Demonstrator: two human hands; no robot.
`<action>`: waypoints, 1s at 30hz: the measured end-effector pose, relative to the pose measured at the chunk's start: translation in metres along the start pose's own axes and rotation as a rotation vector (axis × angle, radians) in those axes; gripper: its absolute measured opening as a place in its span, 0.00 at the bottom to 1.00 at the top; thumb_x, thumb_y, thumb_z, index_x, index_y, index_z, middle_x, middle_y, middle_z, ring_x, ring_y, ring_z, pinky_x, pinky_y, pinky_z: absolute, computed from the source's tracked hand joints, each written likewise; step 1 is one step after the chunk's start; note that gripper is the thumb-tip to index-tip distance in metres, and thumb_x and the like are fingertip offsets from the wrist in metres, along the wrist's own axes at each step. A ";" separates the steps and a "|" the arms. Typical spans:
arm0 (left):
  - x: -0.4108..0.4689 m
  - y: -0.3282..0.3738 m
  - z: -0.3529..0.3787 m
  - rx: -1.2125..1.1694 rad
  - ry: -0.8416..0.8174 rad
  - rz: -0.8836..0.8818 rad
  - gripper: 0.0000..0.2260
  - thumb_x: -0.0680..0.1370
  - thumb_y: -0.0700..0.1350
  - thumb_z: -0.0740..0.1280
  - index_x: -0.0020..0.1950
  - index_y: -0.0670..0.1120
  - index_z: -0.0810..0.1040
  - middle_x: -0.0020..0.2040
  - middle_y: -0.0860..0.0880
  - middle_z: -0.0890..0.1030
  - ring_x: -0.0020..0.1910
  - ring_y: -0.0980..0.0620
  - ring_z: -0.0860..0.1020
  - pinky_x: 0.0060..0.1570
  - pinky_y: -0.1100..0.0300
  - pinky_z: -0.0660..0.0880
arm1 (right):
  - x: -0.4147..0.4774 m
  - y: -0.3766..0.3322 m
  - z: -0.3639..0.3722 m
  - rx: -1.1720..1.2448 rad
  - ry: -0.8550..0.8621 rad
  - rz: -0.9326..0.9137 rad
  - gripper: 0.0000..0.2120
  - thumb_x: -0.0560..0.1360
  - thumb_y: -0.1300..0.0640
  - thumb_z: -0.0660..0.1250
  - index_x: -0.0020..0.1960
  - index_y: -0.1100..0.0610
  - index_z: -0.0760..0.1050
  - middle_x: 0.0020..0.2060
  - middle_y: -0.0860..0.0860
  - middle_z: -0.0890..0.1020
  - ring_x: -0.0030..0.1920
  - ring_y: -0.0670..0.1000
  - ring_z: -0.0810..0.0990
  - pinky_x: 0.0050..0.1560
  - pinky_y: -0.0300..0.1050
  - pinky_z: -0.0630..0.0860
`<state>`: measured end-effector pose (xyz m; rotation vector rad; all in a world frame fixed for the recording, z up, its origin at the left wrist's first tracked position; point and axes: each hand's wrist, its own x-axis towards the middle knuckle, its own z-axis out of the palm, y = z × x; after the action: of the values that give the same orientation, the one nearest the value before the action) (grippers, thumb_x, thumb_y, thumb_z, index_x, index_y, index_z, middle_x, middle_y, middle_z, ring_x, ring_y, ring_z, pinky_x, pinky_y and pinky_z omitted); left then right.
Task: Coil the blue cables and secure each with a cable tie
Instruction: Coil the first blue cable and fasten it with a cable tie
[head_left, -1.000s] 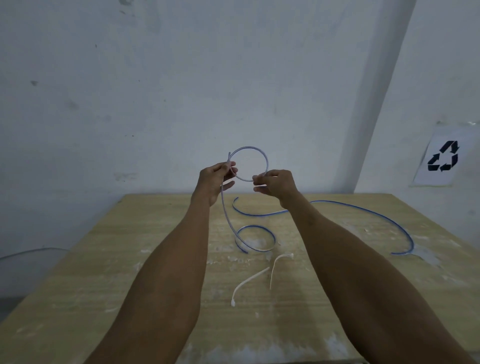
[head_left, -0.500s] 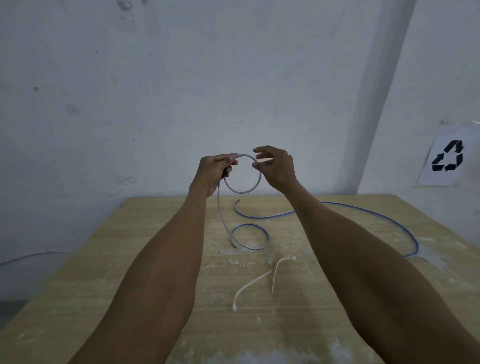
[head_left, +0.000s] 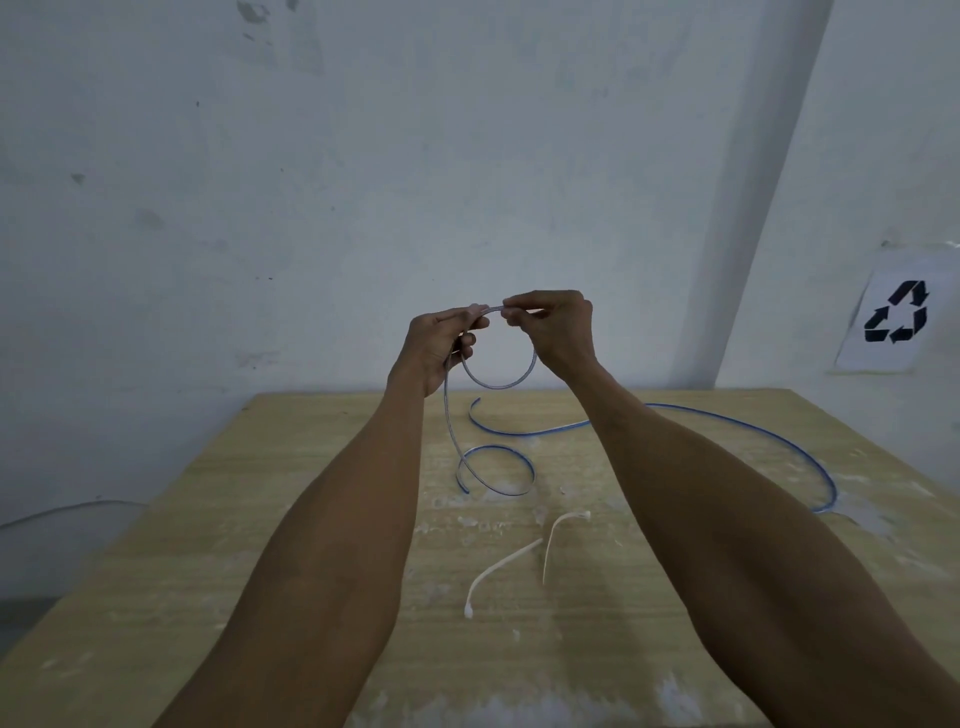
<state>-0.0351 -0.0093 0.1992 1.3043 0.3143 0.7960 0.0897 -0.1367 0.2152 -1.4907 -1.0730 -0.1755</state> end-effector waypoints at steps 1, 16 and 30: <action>0.000 -0.001 0.001 -0.013 0.001 -0.003 0.12 0.77 0.45 0.73 0.57 0.39 0.85 0.45 0.47 0.84 0.31 0.55 0.72 0.36 0.63 0.73 | -0.001 0.000 0.000 0.027 0.003 0.020 0.05 0.72 0.62 0.77 0.48 0.60 0.87 0.39 0.51 0.88 0.39 0.47 0.87 0.48 0.46 0.84; 0.004 -0.009 -0.003 -0.168 0.066 0.030 0.06 0.79 0.39 0.70 0.53 0.39 0.85 0.46 0.43 0.85 0.33 0.54 0.72 0.37 0.64 0.77 | -0.008 0.004 -0.004 0.103 -0.079 0.102 0.08 0.72 0.56 0.77 0.43 0.61 0.85 0.35 0.55 0.87 0.39 0.53 0.88 0.50 0.61 0.84; 0.011 -0.013 -0.004 -0.147 0.237 0.123 0.07 0.79 0.38 0.70 0.55 0.38 0.84 0.40 0.46 0.81 0.25 0.57 0.62 0.26 0.66 0.61 | -0.012 0.010 0.001 0.133 -0.049 0.366 0.13 0.75 0.51 0.75 0.48 0.62 0.84 0.40 0.58 0.87 0.40 0.55 0.86 0.46 0.54 0.86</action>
<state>-0.0258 0.0003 0.1882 1.1011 0.3590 1.0622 0.0897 -0.1403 0.2000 -1.5477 -0.8165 0.1867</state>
